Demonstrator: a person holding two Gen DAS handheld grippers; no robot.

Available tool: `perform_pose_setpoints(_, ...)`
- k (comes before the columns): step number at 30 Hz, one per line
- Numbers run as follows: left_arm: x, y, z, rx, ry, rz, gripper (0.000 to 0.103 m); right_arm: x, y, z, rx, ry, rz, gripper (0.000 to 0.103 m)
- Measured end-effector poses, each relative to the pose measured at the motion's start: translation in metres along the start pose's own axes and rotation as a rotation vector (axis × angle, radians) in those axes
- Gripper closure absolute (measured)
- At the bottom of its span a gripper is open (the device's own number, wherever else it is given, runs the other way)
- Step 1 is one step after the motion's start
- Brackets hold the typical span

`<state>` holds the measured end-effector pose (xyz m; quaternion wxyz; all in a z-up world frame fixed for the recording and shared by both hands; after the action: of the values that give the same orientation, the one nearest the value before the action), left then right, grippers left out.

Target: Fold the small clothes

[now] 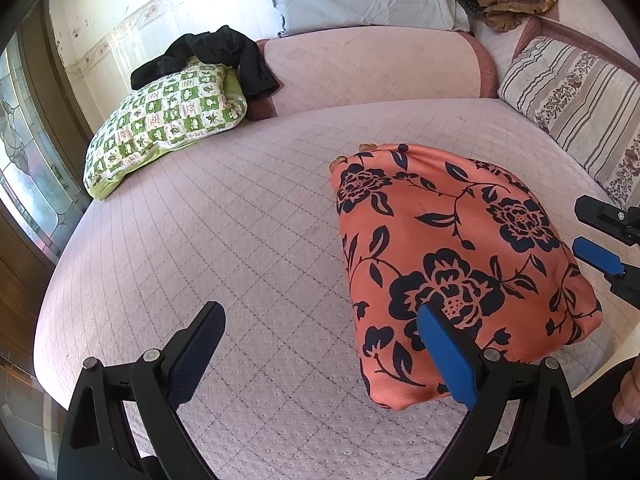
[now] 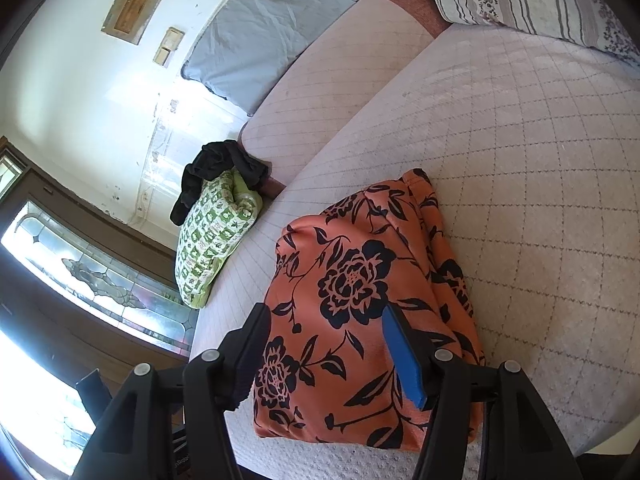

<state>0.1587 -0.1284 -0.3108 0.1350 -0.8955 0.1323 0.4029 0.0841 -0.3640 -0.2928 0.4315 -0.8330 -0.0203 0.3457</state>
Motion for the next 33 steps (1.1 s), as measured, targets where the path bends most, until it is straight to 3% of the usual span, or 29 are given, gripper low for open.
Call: perform_pose_setpoints(33, 0.017, -0.005, 0.005, -0.009, -0.043, -0.002, 0.006, 0.012, 0.019, -0.004, 0.080, -0.042, 0.002, 0.040)
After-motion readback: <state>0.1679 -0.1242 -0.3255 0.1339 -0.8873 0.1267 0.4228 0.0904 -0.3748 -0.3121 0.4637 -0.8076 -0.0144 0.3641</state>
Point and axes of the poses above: each gripper's, at about its wrist camera, not at the fingertips, and x roughly the way its jaws point, y to its right, z to its underside, the point moved 10 cm from there along x, roughly the way its jaws point, and after that the axes turned 4 degrees about z, right-handed, at the moved point
